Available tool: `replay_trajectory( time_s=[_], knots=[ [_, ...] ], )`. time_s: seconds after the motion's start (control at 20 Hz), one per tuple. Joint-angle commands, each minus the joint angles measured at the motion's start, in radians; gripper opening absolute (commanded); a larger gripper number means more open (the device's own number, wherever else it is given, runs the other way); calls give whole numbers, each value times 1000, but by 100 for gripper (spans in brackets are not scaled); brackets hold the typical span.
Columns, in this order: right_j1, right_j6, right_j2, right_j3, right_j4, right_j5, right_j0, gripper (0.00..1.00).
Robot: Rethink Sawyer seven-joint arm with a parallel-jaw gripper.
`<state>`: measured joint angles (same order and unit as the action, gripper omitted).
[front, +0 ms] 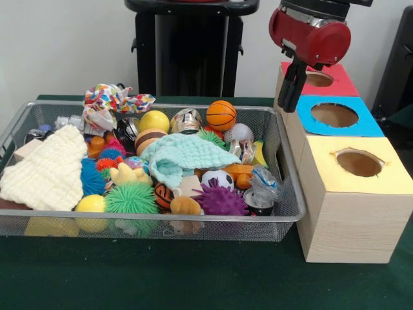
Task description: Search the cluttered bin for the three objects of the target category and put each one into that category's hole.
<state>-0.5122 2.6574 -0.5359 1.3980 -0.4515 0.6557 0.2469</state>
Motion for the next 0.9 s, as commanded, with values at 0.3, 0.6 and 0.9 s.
replay_trajectory(
  time_s=[0.3, 0.6, 0.9],
  knots=[
    [18, -3, 58, -101, 107, 341, -58, 0],
    [-79, -362, 300, 54, 208, -40, -226, 0],
    [-128, -480, 385, -3, 308, 79, -376, 0]
  ],
)
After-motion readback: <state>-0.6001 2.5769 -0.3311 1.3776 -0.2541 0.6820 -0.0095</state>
